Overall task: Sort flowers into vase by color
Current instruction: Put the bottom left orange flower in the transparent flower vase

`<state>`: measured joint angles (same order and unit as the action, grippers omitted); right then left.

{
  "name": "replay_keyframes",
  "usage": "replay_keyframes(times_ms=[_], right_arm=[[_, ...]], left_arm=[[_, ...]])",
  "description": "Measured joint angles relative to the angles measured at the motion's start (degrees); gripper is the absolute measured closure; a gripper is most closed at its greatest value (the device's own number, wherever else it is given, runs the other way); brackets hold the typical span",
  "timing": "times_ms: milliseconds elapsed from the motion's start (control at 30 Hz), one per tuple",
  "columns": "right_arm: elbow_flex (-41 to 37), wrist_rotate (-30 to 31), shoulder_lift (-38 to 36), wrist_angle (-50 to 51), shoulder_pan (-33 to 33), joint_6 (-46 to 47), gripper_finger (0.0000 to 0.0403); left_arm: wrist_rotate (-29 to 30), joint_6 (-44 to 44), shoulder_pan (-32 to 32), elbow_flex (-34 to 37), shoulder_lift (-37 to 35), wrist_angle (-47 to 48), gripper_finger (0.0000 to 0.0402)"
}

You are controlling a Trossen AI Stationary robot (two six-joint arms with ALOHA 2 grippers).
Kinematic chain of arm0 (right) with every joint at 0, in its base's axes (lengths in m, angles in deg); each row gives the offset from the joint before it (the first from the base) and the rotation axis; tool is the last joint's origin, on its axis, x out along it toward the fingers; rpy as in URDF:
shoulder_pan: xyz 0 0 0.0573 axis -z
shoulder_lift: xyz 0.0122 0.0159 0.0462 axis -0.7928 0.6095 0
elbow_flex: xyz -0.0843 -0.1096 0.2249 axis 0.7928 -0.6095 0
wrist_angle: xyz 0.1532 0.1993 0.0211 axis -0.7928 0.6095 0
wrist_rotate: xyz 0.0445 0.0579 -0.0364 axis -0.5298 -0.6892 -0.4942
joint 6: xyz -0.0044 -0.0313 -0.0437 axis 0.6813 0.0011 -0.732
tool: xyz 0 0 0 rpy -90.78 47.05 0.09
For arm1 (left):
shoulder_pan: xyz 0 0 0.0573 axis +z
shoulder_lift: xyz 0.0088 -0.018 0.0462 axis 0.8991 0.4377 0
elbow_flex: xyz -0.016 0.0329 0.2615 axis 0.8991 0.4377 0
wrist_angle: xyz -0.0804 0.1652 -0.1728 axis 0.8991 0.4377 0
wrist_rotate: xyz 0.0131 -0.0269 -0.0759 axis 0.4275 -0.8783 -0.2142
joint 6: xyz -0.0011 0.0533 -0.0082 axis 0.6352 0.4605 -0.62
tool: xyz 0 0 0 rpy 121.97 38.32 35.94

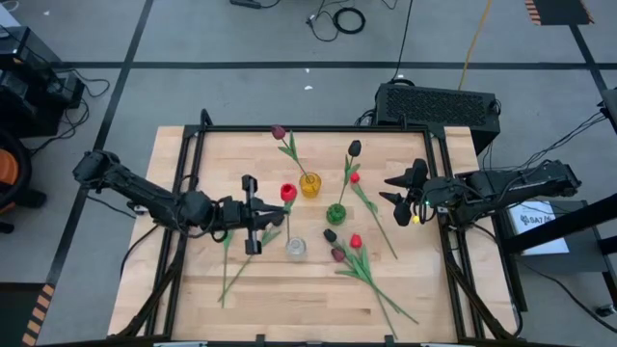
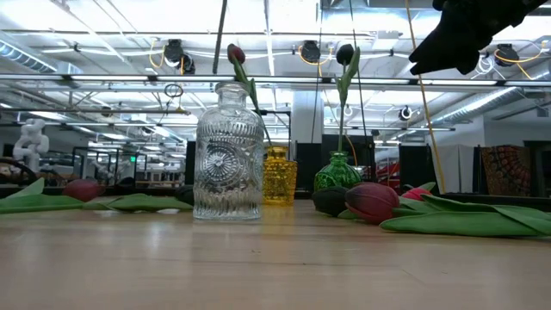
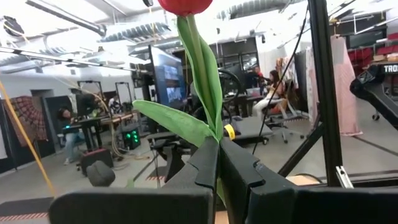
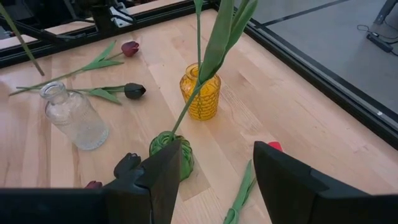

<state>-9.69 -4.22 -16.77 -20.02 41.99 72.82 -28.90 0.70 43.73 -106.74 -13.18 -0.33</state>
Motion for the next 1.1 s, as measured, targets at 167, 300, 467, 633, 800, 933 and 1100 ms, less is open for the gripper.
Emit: replay_keyframes(times_ms=[167, 300, 467, 633, 800, 933, 1100], right_arm=[[0.0, 0.0, 0.0, 0.0, 0.0, -0.1, 0.0211], [0.0, 0.0, 0.0, 0.0, 0.0, -0.4, 0.0211], [0.0, 0.0, 0.0, 0.0, 0.0, -0.5, 0.0211], [0.0, 0.0, 0.0, 0.0, 0.0, -0.3, 0.0211], [0.0, 0.0, 0.0, 0.0, 0.0, -0.3, 0.0211], [0.0, 0.0, 0.0, 0.0, 0.0, -0.5, 0.0211], [0.0, 0.0, 0.0, 0.0, 0.0, -0.5, 0.0211]], left_arm=[[0.0, 0.0, 0.0, 0.0, 2.2, -3.0, 0.0388], [0.0, 0.0, 0.2, 0.0, 3.4, -3.9, 0.0388], [0.0, 0.2, 0.6, 0.0, 5.4, -5.4, 0.0388], [0.0, 0.2, 1.5, 0.0, 7.1, -6.3, 0.0388], [0.0, 0.2, 2.3, 0.0, 7.7, -4.2, 0.0388], [0.0, 0.1, 2.7, -0.1, 7.7, -0.7, 0.0388], [-0.1, -0.9, 2.1, -0.1, 7.7, 2.6, 0.0358]])
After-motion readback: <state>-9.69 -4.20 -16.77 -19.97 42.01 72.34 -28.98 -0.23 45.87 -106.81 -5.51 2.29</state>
